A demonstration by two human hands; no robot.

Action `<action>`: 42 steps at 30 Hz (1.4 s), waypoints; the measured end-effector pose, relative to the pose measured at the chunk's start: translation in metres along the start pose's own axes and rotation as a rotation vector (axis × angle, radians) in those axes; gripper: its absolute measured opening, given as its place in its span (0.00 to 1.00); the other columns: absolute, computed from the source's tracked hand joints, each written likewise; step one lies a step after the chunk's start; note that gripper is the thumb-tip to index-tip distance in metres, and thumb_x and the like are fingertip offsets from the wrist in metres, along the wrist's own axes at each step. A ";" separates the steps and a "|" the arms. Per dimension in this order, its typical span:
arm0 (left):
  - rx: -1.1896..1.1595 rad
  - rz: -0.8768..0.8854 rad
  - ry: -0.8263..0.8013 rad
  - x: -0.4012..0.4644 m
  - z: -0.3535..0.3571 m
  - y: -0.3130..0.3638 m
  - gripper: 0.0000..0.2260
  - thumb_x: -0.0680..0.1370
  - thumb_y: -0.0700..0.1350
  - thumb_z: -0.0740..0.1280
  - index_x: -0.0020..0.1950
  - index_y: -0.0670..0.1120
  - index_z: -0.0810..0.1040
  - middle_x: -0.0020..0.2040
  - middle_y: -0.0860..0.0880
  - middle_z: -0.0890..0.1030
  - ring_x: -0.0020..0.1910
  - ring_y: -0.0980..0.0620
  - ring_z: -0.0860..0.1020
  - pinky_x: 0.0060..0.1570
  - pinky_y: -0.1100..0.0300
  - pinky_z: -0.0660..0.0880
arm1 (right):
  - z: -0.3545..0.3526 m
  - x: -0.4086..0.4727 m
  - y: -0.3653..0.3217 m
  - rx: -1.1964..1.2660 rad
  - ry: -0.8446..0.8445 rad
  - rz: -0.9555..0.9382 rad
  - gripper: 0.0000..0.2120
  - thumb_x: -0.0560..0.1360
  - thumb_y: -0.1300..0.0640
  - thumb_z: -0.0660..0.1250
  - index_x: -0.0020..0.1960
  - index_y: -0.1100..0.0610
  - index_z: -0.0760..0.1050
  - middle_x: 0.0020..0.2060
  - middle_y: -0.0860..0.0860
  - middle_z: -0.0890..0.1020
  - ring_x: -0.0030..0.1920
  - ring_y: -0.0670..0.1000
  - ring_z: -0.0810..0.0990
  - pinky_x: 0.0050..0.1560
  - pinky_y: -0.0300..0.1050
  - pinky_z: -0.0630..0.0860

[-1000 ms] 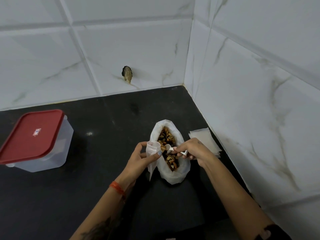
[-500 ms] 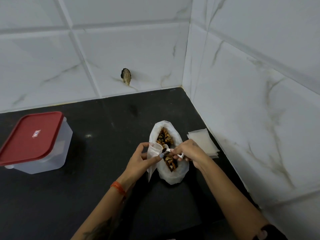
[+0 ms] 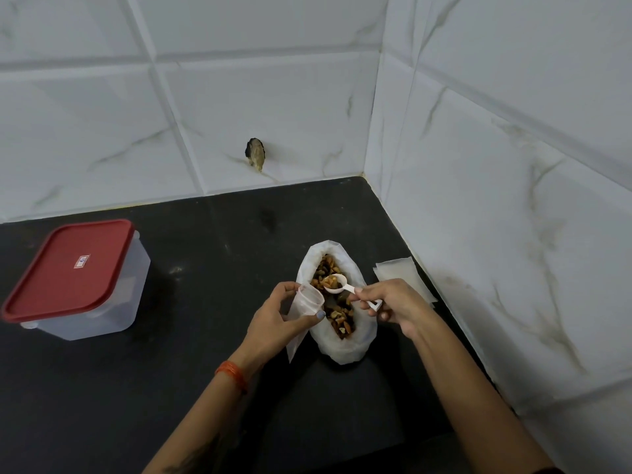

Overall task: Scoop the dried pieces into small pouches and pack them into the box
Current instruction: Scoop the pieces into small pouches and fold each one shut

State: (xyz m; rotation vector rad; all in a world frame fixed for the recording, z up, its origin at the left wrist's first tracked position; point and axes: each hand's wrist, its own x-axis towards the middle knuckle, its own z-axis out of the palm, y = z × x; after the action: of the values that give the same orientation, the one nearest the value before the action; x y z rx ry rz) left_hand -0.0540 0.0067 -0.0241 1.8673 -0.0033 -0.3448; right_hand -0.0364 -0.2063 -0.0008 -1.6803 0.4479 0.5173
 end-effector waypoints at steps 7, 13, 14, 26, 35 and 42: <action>0.033 0.063 0.032 0.000 -0.008 0.011 0.20 0.69 0.50 0.74 0.52 0.64 0.67 0.56 0.61 0.73 0.45 0.56 0.80 0.41 0.66 0.74 | 0.002 -0.032 -0.017 -0.049 -0.021 -0.202 0.07 0.74 0.57 0.68 0.43 0.57 0.84 0.27 0.46 0.80 0.27 0.40 0.74 0.27 0.31 0.66; 0.035 0.098 0.041 0.004 -0.008 0.010 0.20 0.68 0.49 0.75 0.53 0.64 0.69 0.58 0.57 0.74 0.45 0.51 0.81 0.47 0.58 0.79 | 0.026 -0.036 -0.016 -0.758 0.158 -0.666 0.06 0.74 0.50 0.69 0.47 0.47 0.84 0.34 0.44 0.83 0.37 0.43 0.79 0.36 0.32 0.71; 0.031 0.101 0.040 0.005 -0.007 0.009 0.20 0.68 0.49 0.75 0.53 0.64 0.69 0.58 0.57 0.75 0.46 0.52 0.80 0.48 0.57 0.79 | 0.029 -0.034 -0.014 -0.913 0.246 -0.779 0.06 0.74 0.48 0.68 0.46 0.46 0.84 0.34 0.44 0.82 0.35 0.43 0.76 0.33 0.31 0.66; -0.033 0.104 0.027 0.004 -0.007 0.006 0.22 0.69 0.47 0.75 0.57 0.59 0.70 0.57 0.56 0.76 0.47 0.54 0.80 0.47 0.60 0.78 | 0.025 -0.021 -0.003 -0.655 0.354 -0.883 0.05 0.70 0.53 0.73 0.46 0.48 0.84 0.33 0.43 0.82 0.35 0.42 0.77 0.33 0.33 0.67; -0.063 0.025 -0.010 0.005 -0.004 -0.001 0.26 0.66 0.52 0.75 0.61 0.56 0.69 0.56 0.55 0.77 0.54 0.56 0.77 0.51 0.62 0.75 | 0.018 0.003 0.010 -0.921 0.495 -0.478 0.10 0.76 0.49 0.65 0.51 0.51 0.82 0.38 0.47 0.82 0.36 0.45 0.74 0.31 0.34 0.62; -0.056 0.002 -0.023 0.009 0.000 -0.003 0.25 0.68 0.50 0.75 0.61 0.57 0.69 0.55 0.55 0.79 0.55 0.57 0.77 0.51 0.63 0.74 | 0.041 0.014 0.004 -1.164 0.467 -0.577 0.12 0.79 0.53 0.61 0.56 0.56 0.79 0.47 0.52 0.82 0.48 0.50 0.80 0.42 0.38 0.68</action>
State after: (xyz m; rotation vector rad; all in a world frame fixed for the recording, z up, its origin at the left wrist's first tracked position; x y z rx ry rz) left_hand -0.0459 0.0064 -0.0287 1.8077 -0.0115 -0.3616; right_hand -0.0309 -0.1666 -0.0178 -2.9346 -0.0955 -0.1283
